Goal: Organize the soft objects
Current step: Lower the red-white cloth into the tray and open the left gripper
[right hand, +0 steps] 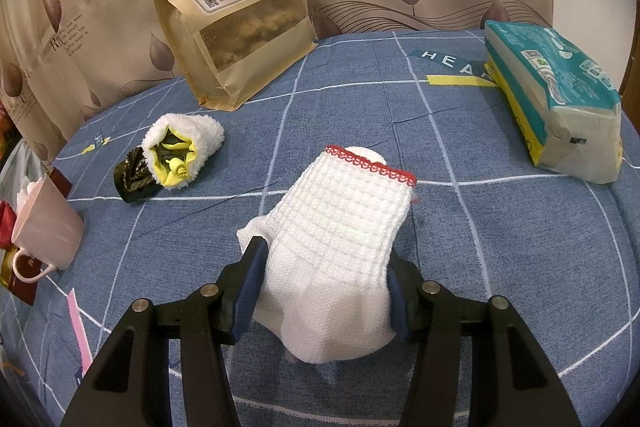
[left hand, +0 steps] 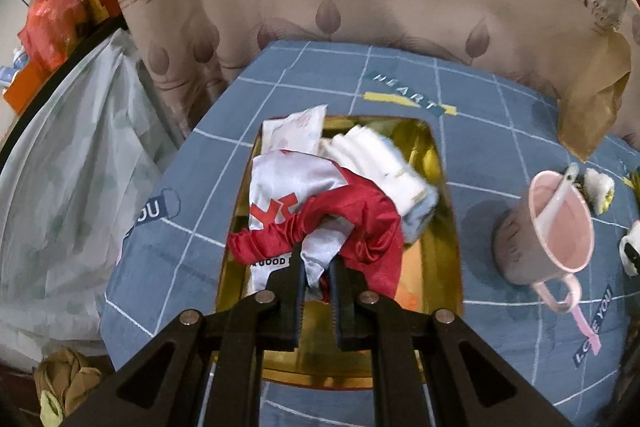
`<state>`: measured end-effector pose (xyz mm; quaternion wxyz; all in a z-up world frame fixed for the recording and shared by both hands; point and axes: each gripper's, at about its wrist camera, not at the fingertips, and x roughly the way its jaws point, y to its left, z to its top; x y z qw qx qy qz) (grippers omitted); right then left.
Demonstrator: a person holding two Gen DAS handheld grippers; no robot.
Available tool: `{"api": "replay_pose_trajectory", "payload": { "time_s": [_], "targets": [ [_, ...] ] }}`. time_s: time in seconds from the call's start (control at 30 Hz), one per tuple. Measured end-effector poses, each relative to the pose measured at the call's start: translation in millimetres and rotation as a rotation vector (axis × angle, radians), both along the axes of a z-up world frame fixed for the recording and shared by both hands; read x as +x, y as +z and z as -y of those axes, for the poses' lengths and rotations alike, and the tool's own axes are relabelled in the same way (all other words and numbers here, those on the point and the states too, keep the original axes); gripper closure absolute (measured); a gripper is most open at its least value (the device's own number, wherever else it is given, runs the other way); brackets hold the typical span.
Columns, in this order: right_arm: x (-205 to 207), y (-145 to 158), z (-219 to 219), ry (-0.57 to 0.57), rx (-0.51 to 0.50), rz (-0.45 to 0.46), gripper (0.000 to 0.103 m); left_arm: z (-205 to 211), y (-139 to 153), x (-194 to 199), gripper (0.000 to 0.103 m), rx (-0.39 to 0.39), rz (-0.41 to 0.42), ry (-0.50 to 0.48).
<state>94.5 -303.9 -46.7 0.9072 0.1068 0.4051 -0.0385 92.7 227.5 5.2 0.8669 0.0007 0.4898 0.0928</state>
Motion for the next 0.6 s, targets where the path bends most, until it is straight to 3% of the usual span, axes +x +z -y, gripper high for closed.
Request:
{"api": "replay_pose_trajectory", "payload": {
  "time_s": [0.6],
  "targets": [
    [2.2,-1.9,-1.1,0.001,-0.011,-0.004,0.051,-24.9,-45.2,4.7,0.089,0.016,-0.084,0.062]
  ]
}}
